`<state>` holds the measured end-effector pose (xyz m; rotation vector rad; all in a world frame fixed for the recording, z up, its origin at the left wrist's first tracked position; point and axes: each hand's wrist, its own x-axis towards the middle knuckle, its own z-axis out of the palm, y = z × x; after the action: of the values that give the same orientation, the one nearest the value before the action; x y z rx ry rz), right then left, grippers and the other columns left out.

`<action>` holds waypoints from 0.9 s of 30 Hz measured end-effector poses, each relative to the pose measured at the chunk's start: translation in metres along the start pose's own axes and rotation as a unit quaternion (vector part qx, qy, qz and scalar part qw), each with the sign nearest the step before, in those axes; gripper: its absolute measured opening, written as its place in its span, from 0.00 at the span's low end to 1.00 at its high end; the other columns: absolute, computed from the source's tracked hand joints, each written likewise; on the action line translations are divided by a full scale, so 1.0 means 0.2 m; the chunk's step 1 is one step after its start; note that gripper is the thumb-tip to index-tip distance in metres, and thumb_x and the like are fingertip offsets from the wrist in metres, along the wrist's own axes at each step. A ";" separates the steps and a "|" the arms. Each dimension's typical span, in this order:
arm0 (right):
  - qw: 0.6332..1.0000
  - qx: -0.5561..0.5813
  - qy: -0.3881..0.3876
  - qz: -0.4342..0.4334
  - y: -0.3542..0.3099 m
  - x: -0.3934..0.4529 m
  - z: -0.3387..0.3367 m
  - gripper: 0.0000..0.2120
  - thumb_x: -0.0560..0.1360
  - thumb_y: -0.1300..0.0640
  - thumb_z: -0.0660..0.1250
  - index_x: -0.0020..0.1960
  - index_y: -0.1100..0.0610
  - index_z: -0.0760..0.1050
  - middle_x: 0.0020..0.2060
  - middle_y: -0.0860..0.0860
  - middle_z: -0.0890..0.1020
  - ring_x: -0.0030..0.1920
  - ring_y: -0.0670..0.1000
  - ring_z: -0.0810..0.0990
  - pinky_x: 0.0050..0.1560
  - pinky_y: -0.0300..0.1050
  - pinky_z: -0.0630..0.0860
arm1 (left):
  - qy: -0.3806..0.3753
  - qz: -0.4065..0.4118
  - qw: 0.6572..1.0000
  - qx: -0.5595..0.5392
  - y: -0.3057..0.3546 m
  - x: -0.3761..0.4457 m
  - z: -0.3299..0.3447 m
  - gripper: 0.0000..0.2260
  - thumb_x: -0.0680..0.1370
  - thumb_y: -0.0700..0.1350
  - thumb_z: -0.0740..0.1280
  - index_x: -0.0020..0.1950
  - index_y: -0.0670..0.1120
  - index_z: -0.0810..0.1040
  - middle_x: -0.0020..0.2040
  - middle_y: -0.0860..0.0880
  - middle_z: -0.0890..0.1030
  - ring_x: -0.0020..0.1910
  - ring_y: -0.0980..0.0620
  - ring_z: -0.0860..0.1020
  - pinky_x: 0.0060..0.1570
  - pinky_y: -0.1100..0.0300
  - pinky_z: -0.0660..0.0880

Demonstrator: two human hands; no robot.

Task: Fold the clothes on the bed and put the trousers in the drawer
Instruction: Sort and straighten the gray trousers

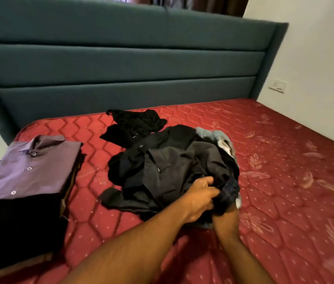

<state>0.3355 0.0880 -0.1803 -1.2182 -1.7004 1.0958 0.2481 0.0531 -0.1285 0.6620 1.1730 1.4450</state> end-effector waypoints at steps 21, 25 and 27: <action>0.733 -0.401 -0.468 -0.288 -0.21 -0.98 0.02 0.23 0.74 0.63 0.61 0.68 0.53 0.73 0.67 0.52 0.75 0.69 0.52 0.70 0.74 0.55 0.55 | 0.382 -0.019 0.922 0.060 -0.43 -1.69 -0.45 0.08 0.64 0.42 0.71 0.32 0.42 0.73 0.26 0.46 0.76 0.31 0.46 0.75 0.41 0.48 0.77; 0.640 -0.281 -0.694 -0.172 -0.07 -1.32 0.11 0.17 0.71 0.71 0.60 0.56 0.63 0.80 0.52 0.59 0.83 0.38 0.36 0.78 0.45 0.32 0.73 | 0.445 -0.026 0.894 0.049 -0.66 -1.94 -0.64 0.17 0.72 0.57 0.73 0.48 0.43 0.77 0.33 0.51 0.80 0.29 0.55 0.78 0.29 0.63 0.75; 0.616 -0.224 -0.749 -0.102 -0.09 -1.37 0.12 0.15 0.74 0.68 0.66 0.61 0.62 0.78 0.50 0.53 0.83 0.38 0.35 0.76 0.48 0.30 0.72 | 0.449 -0.004 0.890 0.084 -0.74 -1.98 -0.70 0.22 0.74 0.49 0.75 0.64 0.43 0.75 0.55 0.49 0.82 0.53 0.52 0.81 0.53 0.58 0.79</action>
<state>0.3777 -0.1831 -0.1988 0.0419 -3.3839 1.7477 0.2766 -0.3783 -0.2312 0.0528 2.0203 1.7039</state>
